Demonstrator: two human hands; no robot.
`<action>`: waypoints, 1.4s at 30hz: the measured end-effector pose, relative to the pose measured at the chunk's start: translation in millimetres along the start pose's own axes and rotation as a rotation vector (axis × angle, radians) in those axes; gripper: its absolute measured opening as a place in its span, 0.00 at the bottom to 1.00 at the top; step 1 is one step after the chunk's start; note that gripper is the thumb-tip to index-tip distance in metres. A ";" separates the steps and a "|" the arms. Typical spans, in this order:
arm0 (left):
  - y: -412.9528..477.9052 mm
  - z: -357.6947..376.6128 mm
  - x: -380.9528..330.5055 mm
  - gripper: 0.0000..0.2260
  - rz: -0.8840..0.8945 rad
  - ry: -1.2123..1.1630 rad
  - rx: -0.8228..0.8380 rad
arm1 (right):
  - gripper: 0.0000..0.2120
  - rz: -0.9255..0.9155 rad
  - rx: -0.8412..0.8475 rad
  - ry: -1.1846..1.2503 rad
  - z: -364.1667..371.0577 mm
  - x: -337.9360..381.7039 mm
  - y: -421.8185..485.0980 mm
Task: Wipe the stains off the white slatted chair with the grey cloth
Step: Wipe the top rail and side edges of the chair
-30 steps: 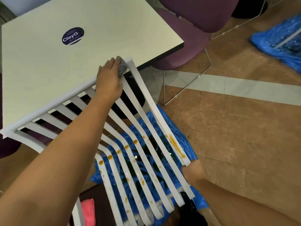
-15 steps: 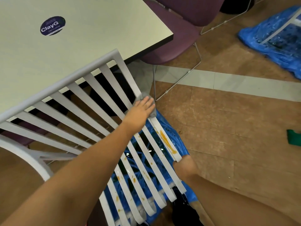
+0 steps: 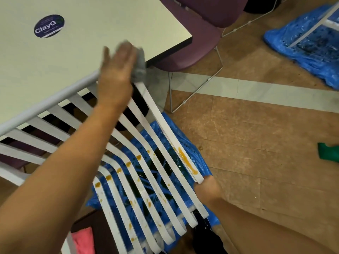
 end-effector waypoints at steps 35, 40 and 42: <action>7.4 51.4 55.6 0.22 -0.391 0.042 0.351 | 0.05 0.018 -0.018 -0.052 -1.5 -0.7 -3.0; 5.0 64.3 41.0 0.22 -0.231 0.242 0.348 | 0.05 0.025 -0.018 -0.036 -1.5 -1.1 -1.9; 4.1 68.5 34.3 0.20 -0.152 0.276 0.337 | 0.06 0.021 -0.022 -0.043 -1.9 -0.6 -2.3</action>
Point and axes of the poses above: each hand's wrist, its own y-axis towards the middle knuckle, its own z-axis out of the palm, x = y × z, the point moved 8 cm from there along y, towards the middle knuckle, and after that the axes turned 12 degrees about z, right-handed, at the moved point
